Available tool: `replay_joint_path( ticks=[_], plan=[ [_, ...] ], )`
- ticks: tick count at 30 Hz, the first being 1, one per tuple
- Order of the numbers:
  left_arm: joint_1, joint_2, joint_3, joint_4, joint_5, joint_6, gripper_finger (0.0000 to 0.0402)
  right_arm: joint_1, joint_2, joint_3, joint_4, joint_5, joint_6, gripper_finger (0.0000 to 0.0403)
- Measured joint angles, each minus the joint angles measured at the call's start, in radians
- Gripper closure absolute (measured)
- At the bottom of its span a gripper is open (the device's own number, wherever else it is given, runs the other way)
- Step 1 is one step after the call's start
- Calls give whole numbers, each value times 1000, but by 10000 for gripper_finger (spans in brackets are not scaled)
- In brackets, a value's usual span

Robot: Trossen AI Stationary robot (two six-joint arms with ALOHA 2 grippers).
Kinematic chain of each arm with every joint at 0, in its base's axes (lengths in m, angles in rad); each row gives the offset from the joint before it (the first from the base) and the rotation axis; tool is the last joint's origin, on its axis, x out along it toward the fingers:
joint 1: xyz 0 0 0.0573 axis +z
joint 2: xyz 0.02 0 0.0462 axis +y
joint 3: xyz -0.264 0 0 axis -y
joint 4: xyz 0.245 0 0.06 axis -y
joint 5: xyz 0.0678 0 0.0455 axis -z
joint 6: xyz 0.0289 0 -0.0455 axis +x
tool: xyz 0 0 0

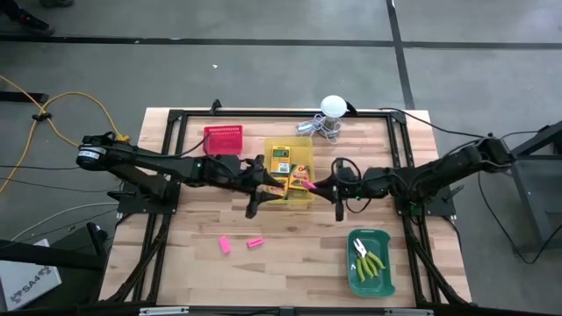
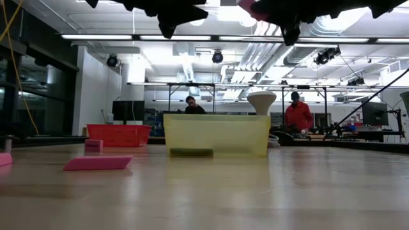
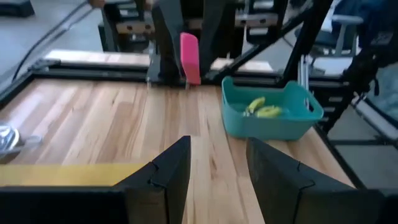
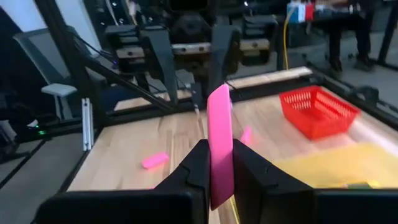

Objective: Pick & Place School Supplies
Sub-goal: Put the pink eraser into the red bin

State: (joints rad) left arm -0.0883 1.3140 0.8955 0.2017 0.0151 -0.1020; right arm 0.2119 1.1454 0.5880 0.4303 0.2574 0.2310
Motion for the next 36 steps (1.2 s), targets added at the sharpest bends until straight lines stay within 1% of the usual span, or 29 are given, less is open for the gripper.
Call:
replay_joint_path(
  ticks=[8, 15, 20, 36],
  plan=[
    [0, 81, 1, 175, 0, 0, 252, 7, 51, 0, 134, -55, -76, 370],
    [0, 140, 0, 311, 0, 1, 252, 6, 58, 0, 148, -55, -79, 370],
    [0, 173, 0, 409, 0, 33, 252, 6, 58, 0, 151, -55, -83, 370],
    [0, 174, 0, 454, 0, 35, 252, 6, 58, 0, 166, -55, -104, 370]
  ],
)
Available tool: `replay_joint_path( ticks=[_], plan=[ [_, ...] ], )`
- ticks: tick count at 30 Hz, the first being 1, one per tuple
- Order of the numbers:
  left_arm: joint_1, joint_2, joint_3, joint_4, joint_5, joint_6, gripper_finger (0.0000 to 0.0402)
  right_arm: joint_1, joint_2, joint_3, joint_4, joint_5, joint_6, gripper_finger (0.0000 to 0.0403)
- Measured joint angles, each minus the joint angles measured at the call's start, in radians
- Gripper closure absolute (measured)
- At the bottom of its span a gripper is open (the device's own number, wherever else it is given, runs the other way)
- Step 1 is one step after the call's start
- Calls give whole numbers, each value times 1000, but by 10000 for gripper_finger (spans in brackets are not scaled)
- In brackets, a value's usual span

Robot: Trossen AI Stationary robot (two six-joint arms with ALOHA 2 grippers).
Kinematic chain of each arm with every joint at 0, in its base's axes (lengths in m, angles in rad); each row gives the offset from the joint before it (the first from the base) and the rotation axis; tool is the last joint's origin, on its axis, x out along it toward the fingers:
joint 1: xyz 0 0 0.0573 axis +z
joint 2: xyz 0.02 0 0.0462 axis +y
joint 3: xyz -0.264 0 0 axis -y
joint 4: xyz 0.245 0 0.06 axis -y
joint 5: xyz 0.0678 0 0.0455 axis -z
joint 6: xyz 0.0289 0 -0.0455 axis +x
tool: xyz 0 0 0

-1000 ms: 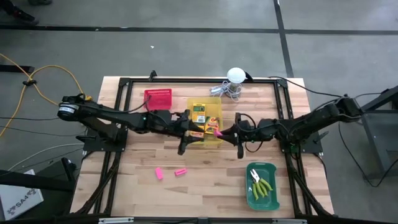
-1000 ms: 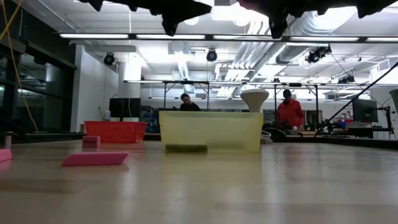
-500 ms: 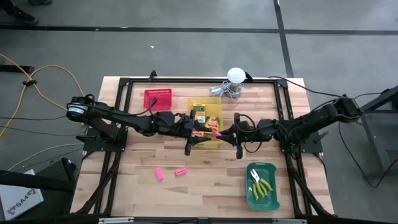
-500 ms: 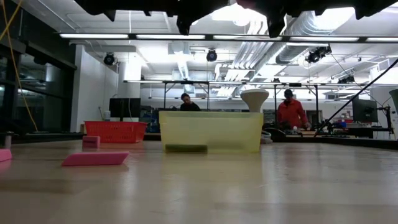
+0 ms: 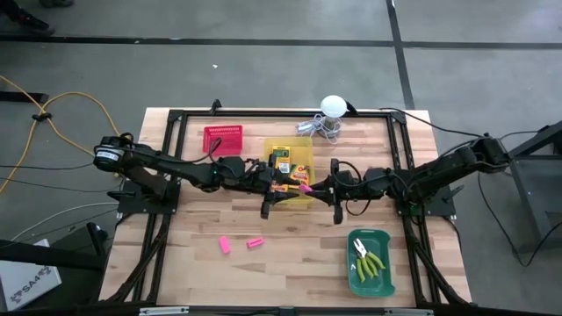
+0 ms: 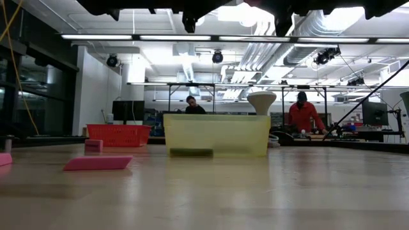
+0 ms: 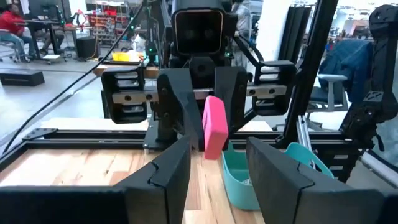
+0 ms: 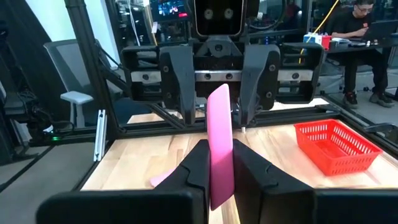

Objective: Pick & Place School Supplies
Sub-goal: Put the pink eraser into the red bin

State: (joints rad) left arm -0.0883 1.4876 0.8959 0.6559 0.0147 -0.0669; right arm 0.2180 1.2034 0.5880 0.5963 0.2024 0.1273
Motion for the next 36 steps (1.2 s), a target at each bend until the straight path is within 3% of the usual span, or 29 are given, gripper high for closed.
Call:
replay_joint_path(
  ticks=[20, 36],
  plan=[
    [15, 0, 0, 83, 0, 1, 252, -5, 0, 0, 54, 0, -50, 370],
    [16, 71, -1, 223, 37, -8, 252, -5, 0, 0, 73, -1, -61, 369]
  ],
)
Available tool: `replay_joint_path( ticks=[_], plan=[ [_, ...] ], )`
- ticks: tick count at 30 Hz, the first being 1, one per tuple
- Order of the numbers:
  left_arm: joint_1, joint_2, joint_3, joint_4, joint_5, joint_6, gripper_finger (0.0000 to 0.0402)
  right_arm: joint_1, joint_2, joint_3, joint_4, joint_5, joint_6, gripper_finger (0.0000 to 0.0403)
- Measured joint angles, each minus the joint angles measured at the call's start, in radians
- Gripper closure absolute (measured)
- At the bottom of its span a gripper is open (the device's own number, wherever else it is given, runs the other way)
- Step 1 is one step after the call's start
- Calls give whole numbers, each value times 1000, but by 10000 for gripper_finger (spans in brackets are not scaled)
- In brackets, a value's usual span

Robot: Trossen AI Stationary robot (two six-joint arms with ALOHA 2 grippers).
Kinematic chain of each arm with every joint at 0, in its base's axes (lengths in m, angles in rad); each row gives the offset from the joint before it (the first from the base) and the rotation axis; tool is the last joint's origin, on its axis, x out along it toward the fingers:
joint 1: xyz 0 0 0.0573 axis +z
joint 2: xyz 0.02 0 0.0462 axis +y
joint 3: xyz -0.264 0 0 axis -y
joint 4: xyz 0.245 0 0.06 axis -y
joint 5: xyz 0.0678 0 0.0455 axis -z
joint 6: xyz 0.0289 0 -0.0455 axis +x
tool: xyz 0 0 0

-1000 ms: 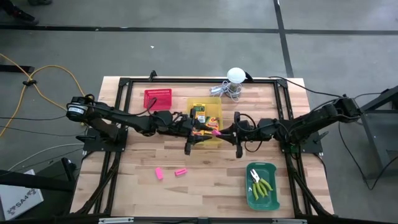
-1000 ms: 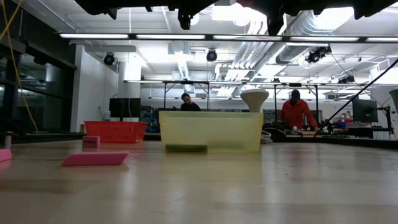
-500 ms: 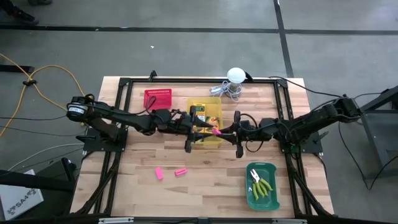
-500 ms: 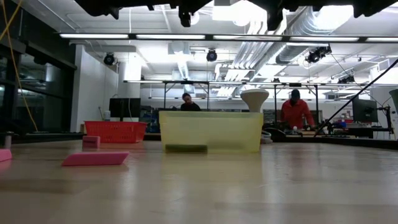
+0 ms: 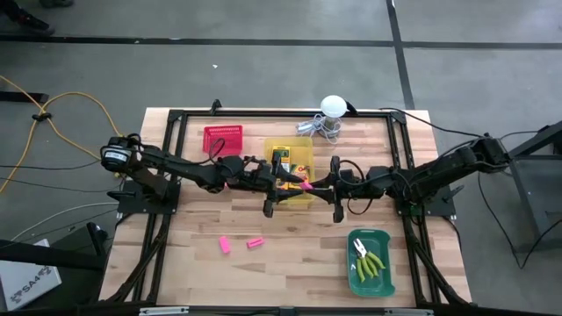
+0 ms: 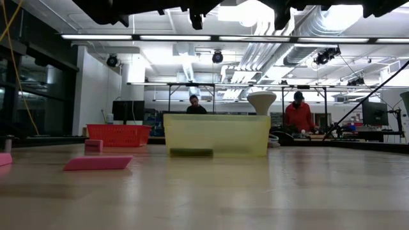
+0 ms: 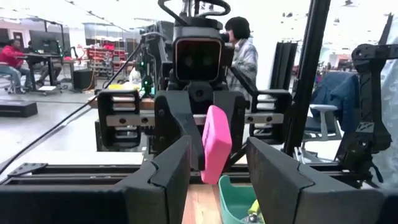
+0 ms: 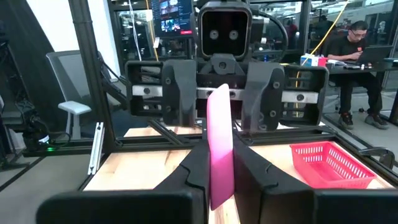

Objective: Pick & Place School Supplies
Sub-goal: Put the pink eraser into the red bin

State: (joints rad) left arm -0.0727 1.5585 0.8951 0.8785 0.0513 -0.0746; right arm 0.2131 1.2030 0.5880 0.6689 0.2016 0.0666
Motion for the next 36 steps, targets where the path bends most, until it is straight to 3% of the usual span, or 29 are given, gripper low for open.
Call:
replay_joint_path(
  ticks=[13, 36],
  plan=[
    [0, 0, 0, 6, 0, -10, 252, -33, 110, 0, 135, -71, 0, 370],
    [0, 0, 0, -48, -63, 6, 252, -39, 112, 0, 140, -44, -12, 370]
  ],
)
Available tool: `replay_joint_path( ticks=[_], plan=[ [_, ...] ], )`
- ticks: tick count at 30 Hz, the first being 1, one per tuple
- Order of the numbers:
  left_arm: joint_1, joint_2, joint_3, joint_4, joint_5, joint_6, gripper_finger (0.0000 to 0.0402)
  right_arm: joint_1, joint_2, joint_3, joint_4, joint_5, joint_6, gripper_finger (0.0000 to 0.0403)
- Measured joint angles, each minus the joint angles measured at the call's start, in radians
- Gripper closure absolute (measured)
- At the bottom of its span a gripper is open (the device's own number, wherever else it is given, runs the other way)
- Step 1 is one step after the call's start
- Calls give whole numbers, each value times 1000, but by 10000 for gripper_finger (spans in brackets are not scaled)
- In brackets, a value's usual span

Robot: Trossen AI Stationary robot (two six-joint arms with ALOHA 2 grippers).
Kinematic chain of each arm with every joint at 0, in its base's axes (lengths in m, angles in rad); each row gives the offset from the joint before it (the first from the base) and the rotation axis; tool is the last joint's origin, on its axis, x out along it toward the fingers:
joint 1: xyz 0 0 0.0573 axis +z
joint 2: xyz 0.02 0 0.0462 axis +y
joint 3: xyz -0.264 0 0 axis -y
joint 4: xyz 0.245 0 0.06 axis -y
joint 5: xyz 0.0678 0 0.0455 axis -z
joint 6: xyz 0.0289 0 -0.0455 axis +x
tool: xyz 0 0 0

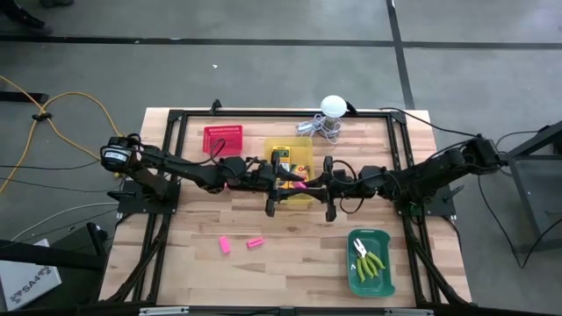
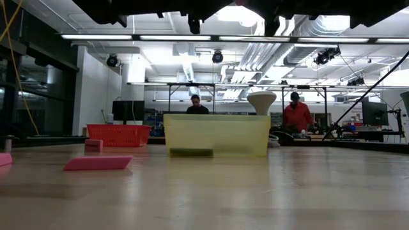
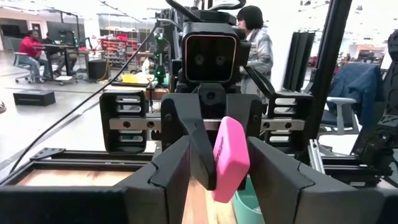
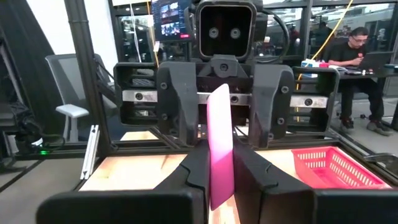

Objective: Pick & Place School Supplies
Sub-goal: Put the pink eraser into the red bin

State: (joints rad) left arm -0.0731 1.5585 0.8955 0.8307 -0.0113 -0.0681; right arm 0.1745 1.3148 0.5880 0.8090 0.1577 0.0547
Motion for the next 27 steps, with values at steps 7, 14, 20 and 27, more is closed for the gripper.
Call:
replay_joint_path(
  ticks=[7, 14, 20, 27],
  plan=[
    [0, 0, 0, 0, -13, 1, 252, 0, 0, 0, -5, 0, 0, 370],
    [0, 0, 0, 0, -13, 1, 260, 0, 0, 0, -18, 26, 0, 370],
    [0, 0, 0, 0, -13, -7, 314, 0, 1, 0, -18, 27, 0, 370],
    [0, -2, 1, -6, -13, -8, 364, 0, 1, 0, -18, 27, 0, 370]
  ],
)
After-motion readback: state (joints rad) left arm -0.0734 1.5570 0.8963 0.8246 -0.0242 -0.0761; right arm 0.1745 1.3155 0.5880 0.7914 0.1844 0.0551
